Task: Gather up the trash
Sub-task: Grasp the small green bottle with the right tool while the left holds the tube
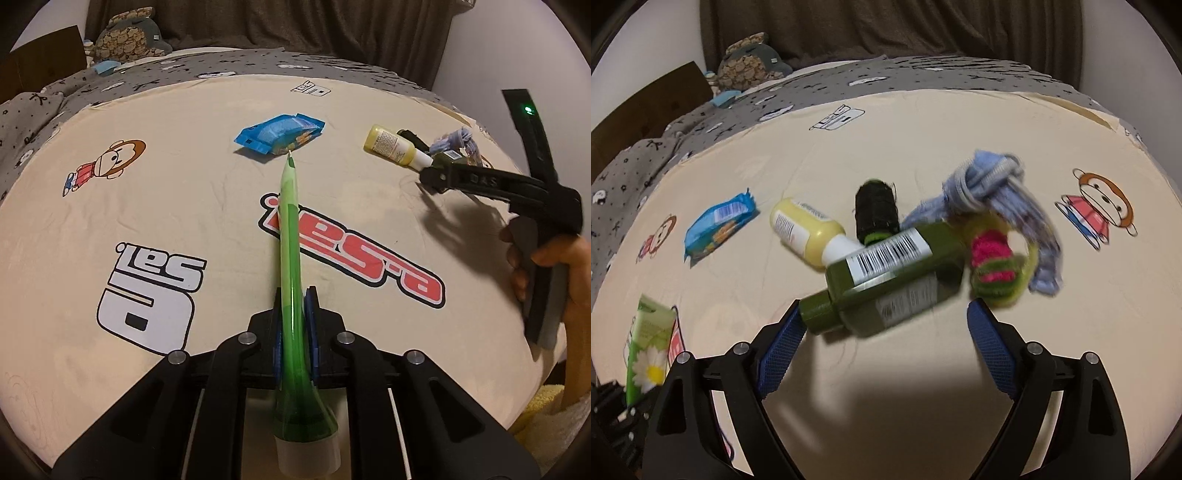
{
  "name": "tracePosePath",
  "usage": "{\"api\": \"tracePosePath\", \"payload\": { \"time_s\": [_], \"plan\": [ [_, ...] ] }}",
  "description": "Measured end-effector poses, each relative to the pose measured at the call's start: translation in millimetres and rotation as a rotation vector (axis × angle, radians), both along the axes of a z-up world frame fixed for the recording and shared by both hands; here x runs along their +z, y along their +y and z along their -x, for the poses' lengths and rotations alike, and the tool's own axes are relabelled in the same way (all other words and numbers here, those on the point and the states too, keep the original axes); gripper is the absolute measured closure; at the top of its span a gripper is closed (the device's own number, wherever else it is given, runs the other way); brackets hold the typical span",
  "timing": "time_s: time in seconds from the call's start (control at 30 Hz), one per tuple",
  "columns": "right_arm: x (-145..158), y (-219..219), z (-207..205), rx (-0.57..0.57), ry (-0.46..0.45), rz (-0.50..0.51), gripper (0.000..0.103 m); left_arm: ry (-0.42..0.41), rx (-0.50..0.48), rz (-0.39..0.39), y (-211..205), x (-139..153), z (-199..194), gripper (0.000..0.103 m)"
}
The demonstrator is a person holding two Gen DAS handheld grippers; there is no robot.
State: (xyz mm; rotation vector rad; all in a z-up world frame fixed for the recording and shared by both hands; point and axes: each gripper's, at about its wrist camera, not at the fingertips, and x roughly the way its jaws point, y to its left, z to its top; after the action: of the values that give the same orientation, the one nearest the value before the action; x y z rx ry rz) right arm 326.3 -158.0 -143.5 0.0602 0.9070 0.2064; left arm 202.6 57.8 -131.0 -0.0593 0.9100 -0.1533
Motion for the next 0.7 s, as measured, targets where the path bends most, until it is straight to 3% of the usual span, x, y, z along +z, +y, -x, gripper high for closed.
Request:
{"api": "tracePosePath", "payload": {
  "time_s": [0.33, 0.7],
  "plan": [
    [-0.3, 6.2, 2.7, 0.020, -0.013, 0.018, 0.019, -0.019, -0.007, -0.013, -3.0, 2.0, 3.8, 0.095],
    [25.2, -1.5, 71.3, 0.081, -0.070, -0.002, 0.019, -0.064, -0.014, 0.033, -16.9, 20.2, 29.3, 0.095]
  ]
}}
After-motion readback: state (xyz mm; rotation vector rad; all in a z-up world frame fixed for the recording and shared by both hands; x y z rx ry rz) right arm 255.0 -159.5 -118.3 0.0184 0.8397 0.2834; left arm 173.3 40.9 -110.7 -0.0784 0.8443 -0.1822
